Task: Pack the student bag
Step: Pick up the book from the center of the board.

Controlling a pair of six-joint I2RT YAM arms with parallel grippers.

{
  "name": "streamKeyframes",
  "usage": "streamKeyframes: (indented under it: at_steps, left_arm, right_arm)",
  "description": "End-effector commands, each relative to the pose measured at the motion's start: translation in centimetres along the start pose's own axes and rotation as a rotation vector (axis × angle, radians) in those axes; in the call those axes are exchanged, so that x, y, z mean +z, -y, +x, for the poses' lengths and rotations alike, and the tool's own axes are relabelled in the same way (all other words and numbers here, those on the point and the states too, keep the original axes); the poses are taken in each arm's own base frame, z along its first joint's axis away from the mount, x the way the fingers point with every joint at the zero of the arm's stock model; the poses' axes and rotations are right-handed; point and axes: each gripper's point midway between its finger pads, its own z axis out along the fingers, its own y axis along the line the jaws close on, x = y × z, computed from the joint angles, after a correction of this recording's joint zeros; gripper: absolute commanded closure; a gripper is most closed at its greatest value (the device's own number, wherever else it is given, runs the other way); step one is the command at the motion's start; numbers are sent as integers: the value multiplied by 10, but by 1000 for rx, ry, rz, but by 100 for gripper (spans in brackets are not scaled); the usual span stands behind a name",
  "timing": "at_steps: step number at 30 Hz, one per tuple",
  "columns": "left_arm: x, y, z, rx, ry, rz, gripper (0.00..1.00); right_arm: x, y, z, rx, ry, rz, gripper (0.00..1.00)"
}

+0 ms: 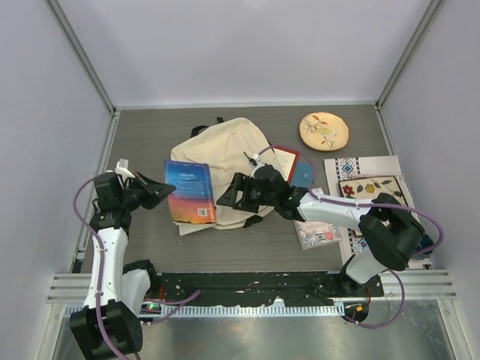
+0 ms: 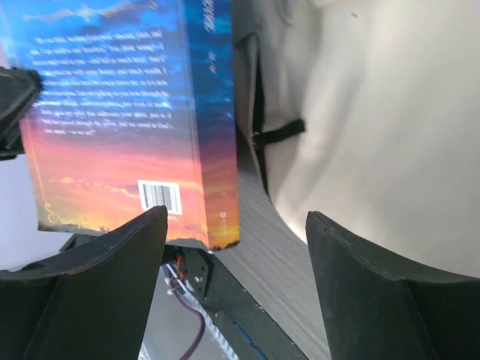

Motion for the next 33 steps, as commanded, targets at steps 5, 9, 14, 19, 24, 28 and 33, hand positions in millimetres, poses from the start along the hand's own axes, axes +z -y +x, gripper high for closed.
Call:
streamKeyframes:
  at_steps: [5, 9, 14, 19, 24, 28, 33]
  left_arm:
    - [34, -31, 22, -23, -52, 76, 89]
    - [49, -58, 30, -49, -73, 20, 71]
    - [57, -87, 35, -72, -82, -73, 44]
    - [59, -110, 45, -88, -116, -154, 40]
    - [61, -129, 61, -102, -167, -210, 39]
    - [67, -133, 75, -100, -210, -208, 38]
    - [80, -130, 98, -88, -278, -186, 40]
  right_arm:
    - [5, -13, -10, 27, 46, -76, 20]
    - [21, -8, -7, 32, 11, -63, 20]
    - [38, 4, -6, 37, -8, -4, 20]
    - [49, 20, 2, 53, -40, 26, 20]
    - [58, 21, 16, 96, -86, -33, 21]
    - [61, 19, 22, 122, -104, -70, 23]
    - [58, -2, 25, 101, -122, -151, 30]
